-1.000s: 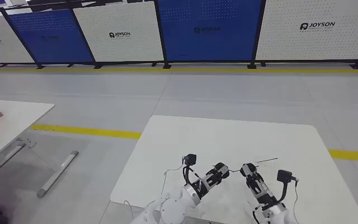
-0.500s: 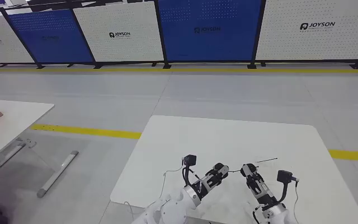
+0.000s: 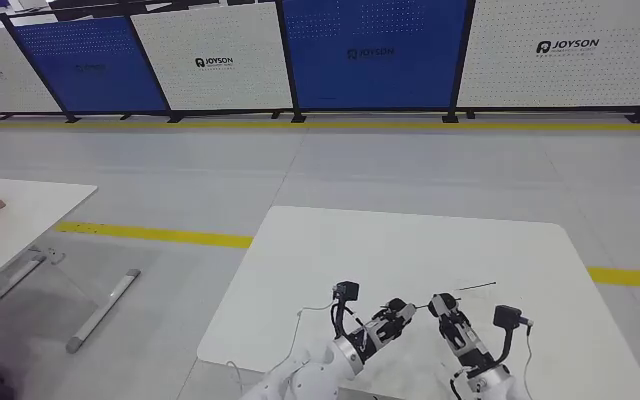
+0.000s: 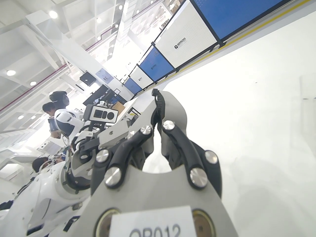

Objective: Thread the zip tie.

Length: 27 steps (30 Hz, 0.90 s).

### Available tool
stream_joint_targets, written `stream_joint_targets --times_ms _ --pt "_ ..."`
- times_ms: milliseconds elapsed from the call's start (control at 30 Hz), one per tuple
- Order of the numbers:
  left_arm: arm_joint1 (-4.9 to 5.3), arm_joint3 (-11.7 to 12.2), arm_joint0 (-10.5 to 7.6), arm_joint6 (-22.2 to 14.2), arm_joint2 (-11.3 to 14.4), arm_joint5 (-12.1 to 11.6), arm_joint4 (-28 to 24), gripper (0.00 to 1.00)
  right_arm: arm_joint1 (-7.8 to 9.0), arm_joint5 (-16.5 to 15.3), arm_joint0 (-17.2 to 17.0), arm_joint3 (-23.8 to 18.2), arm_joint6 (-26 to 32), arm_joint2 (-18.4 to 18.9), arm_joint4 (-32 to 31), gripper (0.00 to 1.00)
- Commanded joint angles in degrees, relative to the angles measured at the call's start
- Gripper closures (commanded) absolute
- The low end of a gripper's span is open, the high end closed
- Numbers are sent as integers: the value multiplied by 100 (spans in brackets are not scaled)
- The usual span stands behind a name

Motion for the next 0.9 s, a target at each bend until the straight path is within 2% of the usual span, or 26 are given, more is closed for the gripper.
stream_joint_targets --times_ms 0,67,233,433,867 --pt "-7 12 -21 10 20 31 5 85 -1 0 -11 -8 -11 8 -8 100" --pt "-12 17 -36 25 33 50 5 93 0 0 -26 -22 -23 17 -24 100" --pt "-26 37 -75 41 65 149 -11 100 2 0 -57 -53 -41 35 -67 100" --pt "-33 56 -111 10 87 156 -21 100 5 0 -61 -57 -7 48 -46 100" --pt "-15 -18 -75 -118 75 -66 -88 100 21 0 -47 -90 159 54 60 100"
